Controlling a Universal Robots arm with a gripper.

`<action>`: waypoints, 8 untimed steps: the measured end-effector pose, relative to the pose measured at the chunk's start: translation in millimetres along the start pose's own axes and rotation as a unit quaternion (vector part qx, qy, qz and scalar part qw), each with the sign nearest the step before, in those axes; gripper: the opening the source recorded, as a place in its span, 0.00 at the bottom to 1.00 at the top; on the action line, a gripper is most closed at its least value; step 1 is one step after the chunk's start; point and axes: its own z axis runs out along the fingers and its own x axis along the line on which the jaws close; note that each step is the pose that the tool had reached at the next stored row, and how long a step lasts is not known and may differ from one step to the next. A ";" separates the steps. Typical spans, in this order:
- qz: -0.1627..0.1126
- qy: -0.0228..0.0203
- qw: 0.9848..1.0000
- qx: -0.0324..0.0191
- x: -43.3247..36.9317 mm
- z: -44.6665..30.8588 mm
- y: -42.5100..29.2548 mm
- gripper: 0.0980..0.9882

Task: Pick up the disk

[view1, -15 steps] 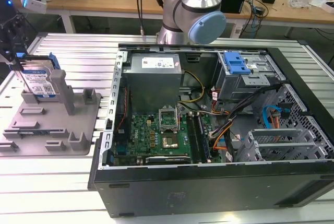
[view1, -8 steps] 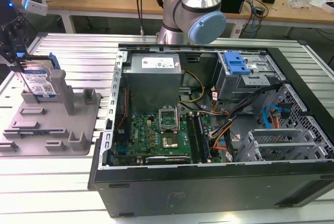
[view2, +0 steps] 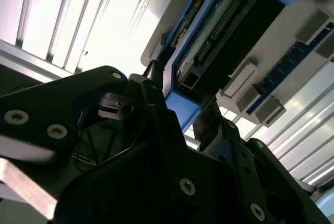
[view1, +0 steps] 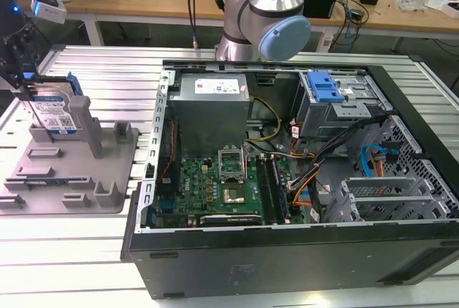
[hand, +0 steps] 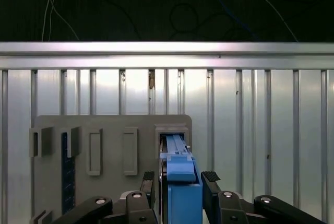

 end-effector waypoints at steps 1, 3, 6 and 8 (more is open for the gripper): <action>0.000 0.000 1.000 0.000 0.0 0.3 0.0 0.43; 0.000 0.000 1.000 0.000 0.0 1.2 0.0 0.33; 0.000 0.000 1.000 0.000 0.0 1.7 0.0 0.33; 0.000 0.000 1.000 0.000 0.0 1.7 -0.1 0.33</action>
